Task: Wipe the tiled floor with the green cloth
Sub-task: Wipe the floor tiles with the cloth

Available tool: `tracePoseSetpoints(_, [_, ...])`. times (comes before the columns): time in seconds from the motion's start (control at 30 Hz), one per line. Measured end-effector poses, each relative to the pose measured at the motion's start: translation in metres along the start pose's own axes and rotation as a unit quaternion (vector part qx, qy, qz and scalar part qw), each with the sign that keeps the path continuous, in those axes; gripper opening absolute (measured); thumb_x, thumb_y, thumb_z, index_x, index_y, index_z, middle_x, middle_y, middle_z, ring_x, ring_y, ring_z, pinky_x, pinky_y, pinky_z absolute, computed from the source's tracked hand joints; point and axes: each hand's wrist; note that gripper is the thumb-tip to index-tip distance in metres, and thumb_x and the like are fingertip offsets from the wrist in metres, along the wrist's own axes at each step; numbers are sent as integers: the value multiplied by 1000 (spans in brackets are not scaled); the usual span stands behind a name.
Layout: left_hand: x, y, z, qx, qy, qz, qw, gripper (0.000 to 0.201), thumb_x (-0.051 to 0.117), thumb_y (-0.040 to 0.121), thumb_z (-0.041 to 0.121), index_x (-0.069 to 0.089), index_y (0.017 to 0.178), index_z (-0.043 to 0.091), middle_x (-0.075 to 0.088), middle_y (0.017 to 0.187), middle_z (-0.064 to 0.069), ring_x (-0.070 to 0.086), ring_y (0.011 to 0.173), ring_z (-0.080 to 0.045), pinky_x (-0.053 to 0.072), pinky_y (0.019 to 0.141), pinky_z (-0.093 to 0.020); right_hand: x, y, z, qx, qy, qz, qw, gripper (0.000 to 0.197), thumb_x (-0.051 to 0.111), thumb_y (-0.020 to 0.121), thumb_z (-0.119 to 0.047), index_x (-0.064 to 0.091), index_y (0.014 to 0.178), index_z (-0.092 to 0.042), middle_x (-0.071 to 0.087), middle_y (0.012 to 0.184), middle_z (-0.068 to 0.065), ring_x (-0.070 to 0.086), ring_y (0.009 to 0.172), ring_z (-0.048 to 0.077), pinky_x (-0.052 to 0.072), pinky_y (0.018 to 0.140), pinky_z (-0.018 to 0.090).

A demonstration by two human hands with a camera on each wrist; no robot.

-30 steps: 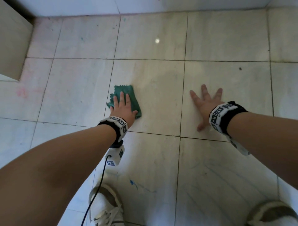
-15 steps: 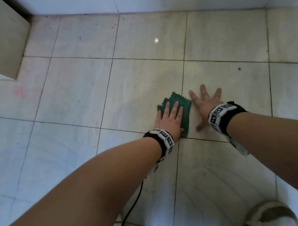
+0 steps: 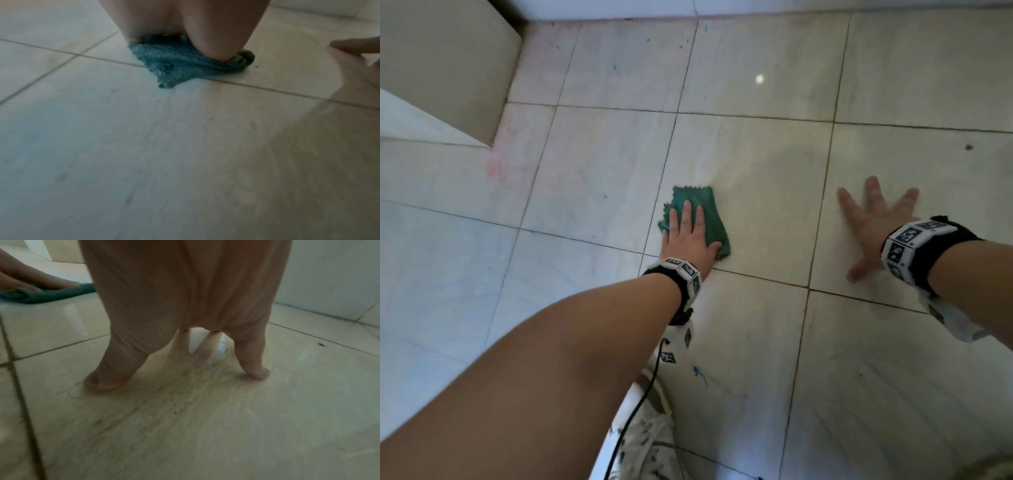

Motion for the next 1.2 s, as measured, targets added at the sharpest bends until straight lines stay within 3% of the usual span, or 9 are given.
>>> tracePoseSetpoints(0.13, [11, -13, 2, 4, 4, -10, 1000, 80, 38, 103, 47, -14, 156, 17, -25, 162, -6, -19, 149, -33, 1, 121, -51, 1, 0, -7, 8, -7, 6, 1000, 157, 92, 51, -58, -33, 146, -43, -41, 155, 2, -20, 140, 60, 15, 112, 72])
tracePoseSetpoints(0.37, [32, -32, 66, 149, 90, -56, 983, 85, 42, 101, 48, -15, 155, 19, -28, 160, -5, -23, 147, -33, -2, 122, -53, 2, -7, -17, 5, 0, 6, 1000, 152, 90, 57, -57, -31, 148, -43, -38, 157, 3, -20, 141, 58, 18, 112, 71])
tracePoseSetpoints(0.47, [39, -32, 78, 164, 97, -54, 980, 83, 41, 101, 48, -15, 156, 20, -29, 160, -4, -24, 147, -31, -3, 122, -51, 2, -8, -17, 3, -2, 8, 1000, 152, 90, 56, -58, -30, 148, -43, -37, 157, 2, -19, 142, 58, 20, 112, 71])
tracePoseSetpoints(0.73, [33, -26, 65, 153, 83, -43, 984, 83, 41, 100, 52, -13, 156, 23, -26, 161, 0, -22, 149, -27, -3, 122, -48, 5, -8, -24, 4, -3, 10, 1000, 152, 89, 56, -59, -29, 148, -41, -37, 157, 2, -18, 142, 57, 23, 111, 72])
tracePoseSetpoints(0.9, [9, -6, 20, 53, 14, -14, 998, 83, 41, 101, 50, -13, 157, 21, -24, 162, -4, -19, 149, -31, -1, 121, -50, 7, -7, -21, 1, 6, 11, 1000, 151, 89, 56, -59, -30, 148, -43, -38, 157, 1, -20, 142, 57, 21, 111, 72])
tracePoseSetpoints(1.03, [2, 5, -11, -22, -1, 10, 1000, 80, 39, 102, 49, -9, 157, 17, -19, 164, -6, -13, 150, -33, 7, 122, -52, 8, -5, -18, 0, 9, 3, 1000, 150, 89, 57, -59, -30, 148, -43, -39, 157, 1, -22, 141, 58, 21, 111, 71])
tracePoseSetpoints(1.13, [5, 0, 0, -18, 3, 10, 1000, 79, 38, 103, 46, -10, 157, 16, -20, 163, -7, -14, 150, -35, 6, 122, -53, 10, -2, -17, -6, 14, 4, 1000, 149, 89, 59, -56, -28, 149, -43, -39, 157, 1, -23, 140, 58, 20, 109, 72])
tracePoseSetpoints(1.2, [10, -7, 20, 26, 31, 1, 999, 79, 36, 103, 48, -12, 157, 16, -22, 163, -6, -15, 150, -35, 5, 121, -53, 10, -1, -16, -8, 18, 2, 1000, 147, 90, 60, -54, -27, 150, -43, -39, 157, 1, -24, 140, 57, 19, 108, 73])
Point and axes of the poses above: each hand's wrist, its own y-axis towards the middle knuckle, its own x-axis out of the palm, z = x × y
